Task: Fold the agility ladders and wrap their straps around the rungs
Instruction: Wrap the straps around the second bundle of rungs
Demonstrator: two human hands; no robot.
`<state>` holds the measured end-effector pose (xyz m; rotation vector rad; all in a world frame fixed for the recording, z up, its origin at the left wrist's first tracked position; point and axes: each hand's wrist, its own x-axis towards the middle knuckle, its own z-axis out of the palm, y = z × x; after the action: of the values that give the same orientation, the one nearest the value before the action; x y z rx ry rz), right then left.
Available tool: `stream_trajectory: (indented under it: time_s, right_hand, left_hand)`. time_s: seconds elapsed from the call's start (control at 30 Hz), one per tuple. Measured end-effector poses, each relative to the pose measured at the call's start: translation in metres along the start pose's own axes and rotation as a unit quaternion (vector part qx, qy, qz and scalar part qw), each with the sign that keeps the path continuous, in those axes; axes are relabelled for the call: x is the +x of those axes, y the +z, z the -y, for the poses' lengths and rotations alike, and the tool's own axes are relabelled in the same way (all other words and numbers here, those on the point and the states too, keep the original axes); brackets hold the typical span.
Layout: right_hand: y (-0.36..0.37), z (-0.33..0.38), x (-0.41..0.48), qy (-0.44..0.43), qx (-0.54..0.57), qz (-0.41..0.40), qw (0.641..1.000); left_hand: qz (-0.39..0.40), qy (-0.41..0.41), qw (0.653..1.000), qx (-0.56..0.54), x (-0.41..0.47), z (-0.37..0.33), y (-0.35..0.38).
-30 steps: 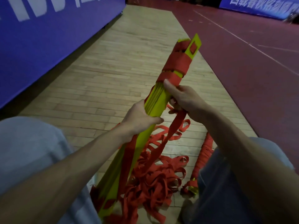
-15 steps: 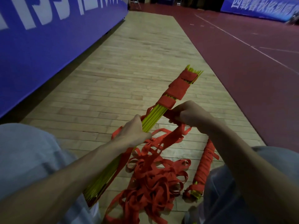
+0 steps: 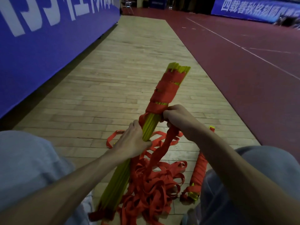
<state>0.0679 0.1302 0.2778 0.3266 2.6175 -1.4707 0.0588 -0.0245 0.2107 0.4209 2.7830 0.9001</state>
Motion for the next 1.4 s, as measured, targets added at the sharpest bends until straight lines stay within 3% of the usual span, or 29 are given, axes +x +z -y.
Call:
stream_trajectory:
  time_s: [0.17,0.33,0.57,0.67,0.73,0.87,0.97,1.17,1.3,1.4]
  right_hand:
    - [-0.021,0.002,-0.006,-0.008,-0.033,0.052,0.998]
    - [-0.028,-0.001,-0.004,-0.005,-0.174,-0.011,0.985]
    - [-0.009,0.0,-0.003,-0.019,0.073,-0.063,0.995]
    - [-0.002,-0.001,0.004,-0.086,-0.028,-0.135,0.987]
    - [-0.001,-0.001,0.0,-0.11,-0.081,-0.137,0.981]
    - [0.005,-0.007,-0.005,-0.063,-0.096,-0.102,0.988]
    - [0.013,-0.015,0.004,-0.032,-0.126,-0.157,0.979]
    - [0.01,-0.013,0.009,-0.033,0.0,-0.252,0.967]
    - [0.003,-0.007,0.006,-0.025,0.102,-0.264,0.959]
    - [0.002,-0.002,0.005,-0.023,0.138,-0.271,0.952]
  left_hand:
    - [-0.059,-0.031,0.997,-0.04,0.003,-0.001,-0.016]
    - [-0.059,-0.056,0.994,-0.066,0.006,0.001,-0.019]
    - [-0.026,-0.018,0.996,-0.083,0.0,-0.008,-0.015]
    - [-0.022,-0.012,0.995,-0.101,0.0,-0.012,-0.012]
    - [-0.025,-0.014,0.995,-0.094,-0.001,-0.016,-0.011]
    - [-0.001,0.024,1.0,-0.012,-0.004,-0.02,-0.004]
    - [0.01,0.081,0.996,0.031,-0.01,-0.024,0.001]
    - [-0.051,0.137,0.988,0.056,-0.01,-0.027,0.001]
    - [-0.121,0.18,0.973,0.08,-0.01,-0.028,-0.002]
    - [-0.141,0.187,0.972,0.032,-0.012,-0.027,-0.004]
